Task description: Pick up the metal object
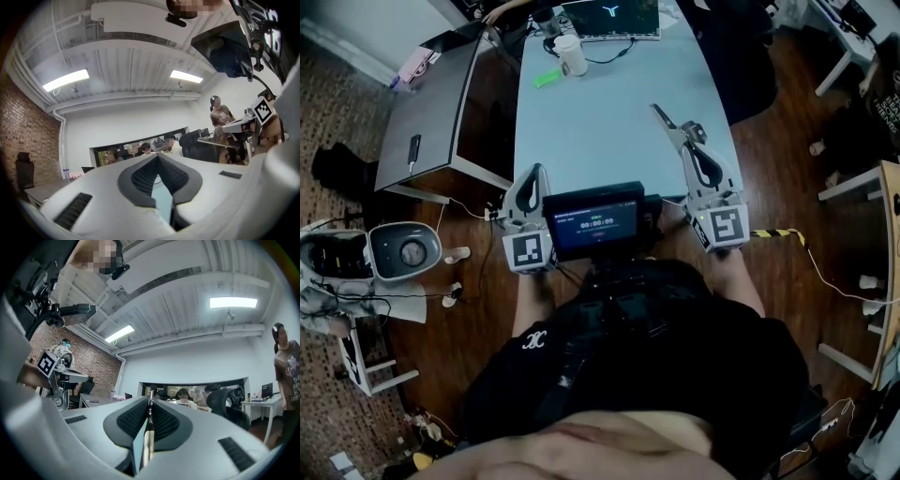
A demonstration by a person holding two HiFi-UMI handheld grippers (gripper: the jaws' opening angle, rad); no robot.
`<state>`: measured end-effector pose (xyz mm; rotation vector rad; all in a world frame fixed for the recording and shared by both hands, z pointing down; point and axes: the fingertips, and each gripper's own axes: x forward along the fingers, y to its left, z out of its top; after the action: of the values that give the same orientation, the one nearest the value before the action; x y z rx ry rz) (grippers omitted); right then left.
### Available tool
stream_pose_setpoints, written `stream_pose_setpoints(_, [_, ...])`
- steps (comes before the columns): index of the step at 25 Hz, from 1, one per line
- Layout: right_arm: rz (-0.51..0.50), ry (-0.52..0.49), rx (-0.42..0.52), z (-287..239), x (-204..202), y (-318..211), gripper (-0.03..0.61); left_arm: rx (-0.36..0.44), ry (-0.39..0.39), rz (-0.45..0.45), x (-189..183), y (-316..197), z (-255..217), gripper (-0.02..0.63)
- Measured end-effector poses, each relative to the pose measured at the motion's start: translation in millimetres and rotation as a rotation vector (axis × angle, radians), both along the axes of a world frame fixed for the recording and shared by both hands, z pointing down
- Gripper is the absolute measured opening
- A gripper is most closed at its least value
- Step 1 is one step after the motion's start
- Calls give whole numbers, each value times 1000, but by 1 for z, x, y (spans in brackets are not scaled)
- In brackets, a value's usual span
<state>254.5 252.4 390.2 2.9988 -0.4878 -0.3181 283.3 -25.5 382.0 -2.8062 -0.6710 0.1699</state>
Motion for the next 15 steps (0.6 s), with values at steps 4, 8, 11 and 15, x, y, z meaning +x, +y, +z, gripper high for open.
stream_pose_setpoints(4, [-10,24,-4,-8,-24,3,3,4,-16,30,-8,13,6,-6])
stream_pose_setpoints(8, [11,6,-6,-14,-51,2,3,-10,-24,90,-19,25,3,-6])
stream_pose_setpoints(11, [30,13,-7,-16,-63,7,3,-25,-30,118,-22,31,0,-6])
stream_pose_setpoints(15, [56,22,7,-17,-78,8,2,-32,-41,139,-33,27,0,-6])
